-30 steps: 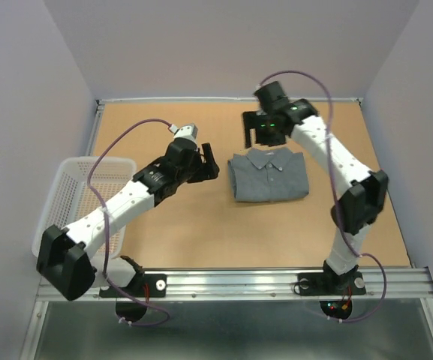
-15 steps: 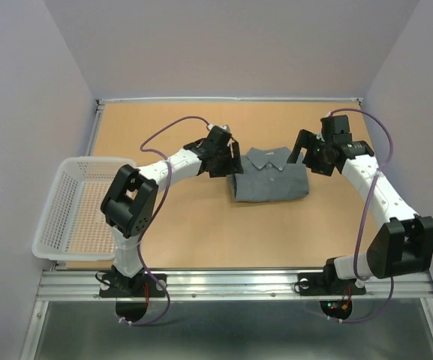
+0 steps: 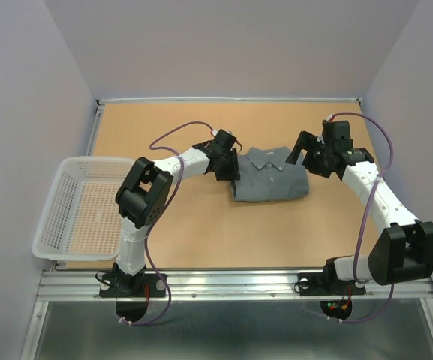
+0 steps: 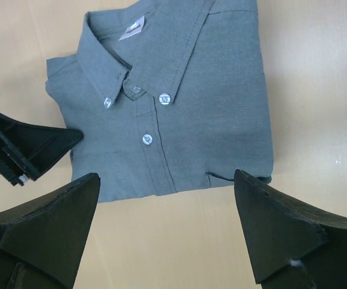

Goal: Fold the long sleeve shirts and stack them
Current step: Fold the shirt

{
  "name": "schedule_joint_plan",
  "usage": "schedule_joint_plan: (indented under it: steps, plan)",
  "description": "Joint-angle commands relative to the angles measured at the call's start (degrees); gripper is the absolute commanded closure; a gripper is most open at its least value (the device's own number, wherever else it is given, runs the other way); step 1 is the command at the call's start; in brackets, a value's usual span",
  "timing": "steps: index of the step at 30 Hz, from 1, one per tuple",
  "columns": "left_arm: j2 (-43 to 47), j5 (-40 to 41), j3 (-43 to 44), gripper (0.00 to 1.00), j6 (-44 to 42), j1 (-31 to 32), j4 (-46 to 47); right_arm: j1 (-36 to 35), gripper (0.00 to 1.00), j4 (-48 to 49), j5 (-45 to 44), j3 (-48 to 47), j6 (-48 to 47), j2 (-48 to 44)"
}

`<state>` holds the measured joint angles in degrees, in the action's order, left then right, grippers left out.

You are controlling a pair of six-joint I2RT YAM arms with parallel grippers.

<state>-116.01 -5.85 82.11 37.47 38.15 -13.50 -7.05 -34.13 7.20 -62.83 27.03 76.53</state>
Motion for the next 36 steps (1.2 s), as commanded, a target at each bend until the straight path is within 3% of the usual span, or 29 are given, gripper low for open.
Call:
schedule_joint_plan:
  steps: [1,6,7,11,17,22,31,36]
  plan:
    - [-0.7,-0.7,2.1,0.53,0.3,0.1,0.6,0.7,0.02,3.8,0.5,1.5,-0.4,0.1]
    - [-1.2,-1.0,-0.1,0.62,0.3,0.0,3.0,0.9,0.03,4.9,0.1,3.1,-0.4,0.5]
    - [-0.9,-1.0,-1.2,0.75,0.0,-0.1,3.4,1.0,0.03,5.6,-0.3,4.3,-0.4,0.4]
    - [0.8,-1.2,-6.8,1.0,0.0,-0.5,6.6,2.2,0.04,9.4,-1.8,7.5,1.0,0.1]
    - [8.2,-9.6,-24.9,1.0,2.2,-3.3,30.1,6.8,0.13,14.9,7.3,11.9,4.4,1.3]
    - [10.2,-13.9,-31.6,1.0,3.2,-5.0,38.5,8.2,0.21,21.4,11.8,15.3,5.1,1.7]
    - [12.5,-15.6,-34.6,1.0,2.3,-5.9,40.6,12.0,0.31,38.2,19.9,23.5,7.7,5.0]
    - [13.6,-15.5,-35.5,1.0,1.7,-6.3,40.2,12.4,0.39,42.8,25.2,25.2,7.1,7.8]
